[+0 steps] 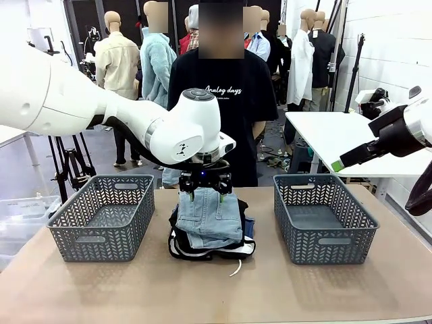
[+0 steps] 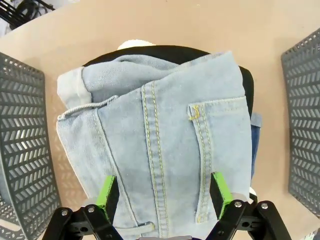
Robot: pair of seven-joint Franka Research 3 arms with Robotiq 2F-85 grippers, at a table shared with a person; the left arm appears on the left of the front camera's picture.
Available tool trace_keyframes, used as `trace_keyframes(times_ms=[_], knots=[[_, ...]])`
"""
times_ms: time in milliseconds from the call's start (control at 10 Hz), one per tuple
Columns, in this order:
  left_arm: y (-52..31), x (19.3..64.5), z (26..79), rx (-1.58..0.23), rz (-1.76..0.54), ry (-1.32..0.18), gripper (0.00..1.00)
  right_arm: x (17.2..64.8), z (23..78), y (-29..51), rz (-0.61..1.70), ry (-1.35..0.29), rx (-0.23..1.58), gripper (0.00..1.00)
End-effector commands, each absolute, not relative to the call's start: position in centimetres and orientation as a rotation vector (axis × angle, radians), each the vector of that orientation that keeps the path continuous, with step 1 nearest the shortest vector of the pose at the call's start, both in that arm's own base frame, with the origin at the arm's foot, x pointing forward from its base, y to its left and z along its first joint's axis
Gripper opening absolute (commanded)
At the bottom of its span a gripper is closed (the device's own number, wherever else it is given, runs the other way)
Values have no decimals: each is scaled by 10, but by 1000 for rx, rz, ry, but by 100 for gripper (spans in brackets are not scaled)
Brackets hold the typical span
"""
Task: Sort the tops and bottoms.
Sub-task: Lift clothes from the center of the table with your left hand.
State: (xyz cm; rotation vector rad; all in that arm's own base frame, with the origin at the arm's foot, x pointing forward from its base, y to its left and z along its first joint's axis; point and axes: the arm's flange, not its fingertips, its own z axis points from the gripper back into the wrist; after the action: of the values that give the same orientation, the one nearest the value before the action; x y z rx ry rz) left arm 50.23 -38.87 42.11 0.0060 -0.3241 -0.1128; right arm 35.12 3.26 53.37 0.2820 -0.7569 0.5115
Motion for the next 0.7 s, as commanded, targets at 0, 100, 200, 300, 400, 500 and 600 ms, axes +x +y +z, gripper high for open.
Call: trace_keyframes(times_ms=[0, 100, 200, 300, 400, 500, 600], knots=[[-391, 507, 419, -51, -85, -325, 94, 353, 532, 32, 510, -758, 301, 100], [-390, 507, 418, -60, -95, -322, 78, 353, 532, 32, 510, -758, 301, 100], [-390, 509, 418, -66, -95, -320, 60, 353, 532, 32, 510, -758, 301, 100], [-390, 511, 415, -63, -94, -310, 42, 353, 532, 32, 510, -758, 301, 100], [-391, 512, 411, -49, -91, -286, 25, 353, 532, 32, 510, -758, 301, 100], [-391, 513, 411, -41, -86, -280, 7, 353, 532, 32, 510, -758, 301, 100], [-390, 512, 410, -33, -79, -295, 0, 353, 532, 32, 510, -758, 301, 100]])
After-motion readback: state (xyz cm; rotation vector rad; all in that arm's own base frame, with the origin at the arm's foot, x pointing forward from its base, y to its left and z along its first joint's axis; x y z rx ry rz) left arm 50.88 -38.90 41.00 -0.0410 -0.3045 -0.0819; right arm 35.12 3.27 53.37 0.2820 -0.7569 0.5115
